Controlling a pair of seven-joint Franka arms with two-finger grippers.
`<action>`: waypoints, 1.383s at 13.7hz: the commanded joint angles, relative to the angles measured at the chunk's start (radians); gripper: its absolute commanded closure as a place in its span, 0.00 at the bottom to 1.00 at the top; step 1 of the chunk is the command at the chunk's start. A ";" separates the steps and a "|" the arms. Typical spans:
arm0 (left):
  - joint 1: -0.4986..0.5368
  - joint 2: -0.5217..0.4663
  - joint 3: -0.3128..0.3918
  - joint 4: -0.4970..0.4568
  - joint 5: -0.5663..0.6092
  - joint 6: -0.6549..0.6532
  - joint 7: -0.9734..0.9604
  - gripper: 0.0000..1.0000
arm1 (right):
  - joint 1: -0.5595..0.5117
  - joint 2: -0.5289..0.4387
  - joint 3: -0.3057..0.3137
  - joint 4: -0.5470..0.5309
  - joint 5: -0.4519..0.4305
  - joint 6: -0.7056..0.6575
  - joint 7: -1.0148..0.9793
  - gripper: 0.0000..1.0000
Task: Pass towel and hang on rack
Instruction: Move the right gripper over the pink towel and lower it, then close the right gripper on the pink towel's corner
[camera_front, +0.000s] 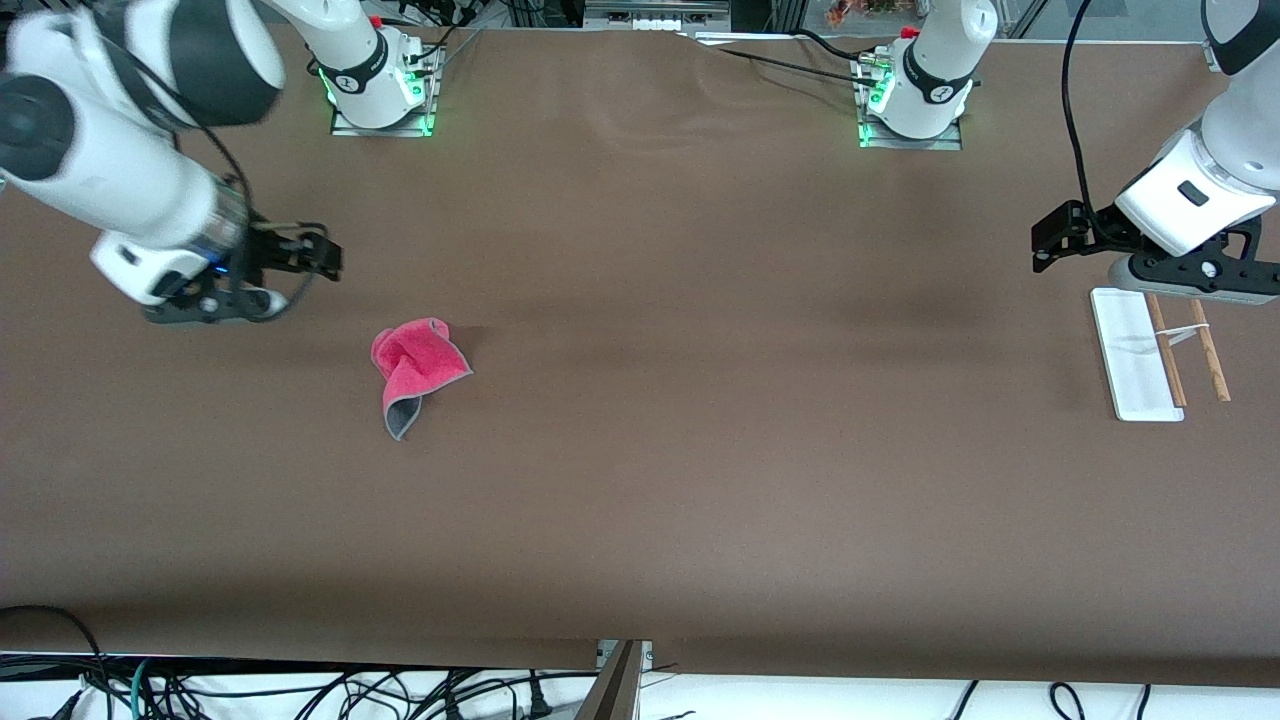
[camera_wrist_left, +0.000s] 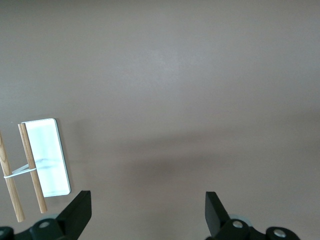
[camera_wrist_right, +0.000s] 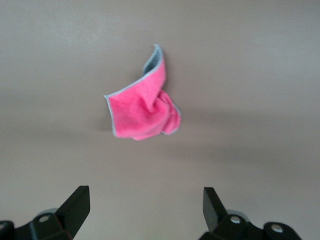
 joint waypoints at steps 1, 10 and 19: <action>0.001 0.035 -0.009 0.058 0.017 -0.036 0.002 0.00 | 0.071 0.040 0.001 -0.109 -0.012 0.157 0.085 0.00; -0.006 0.072 -0.009 0.104 0.009 -0.030 0.000 0.00 | 0.155 0.188 -0.002 -0.273 -0.061 0.449 0.179 0.00; 0.006 0.073 -0.009 0.103 0.009 -0.036 0.003 0.00 | 0.152 0.188 -0.011 -0.301 -0.104 0.453 0.177 0.33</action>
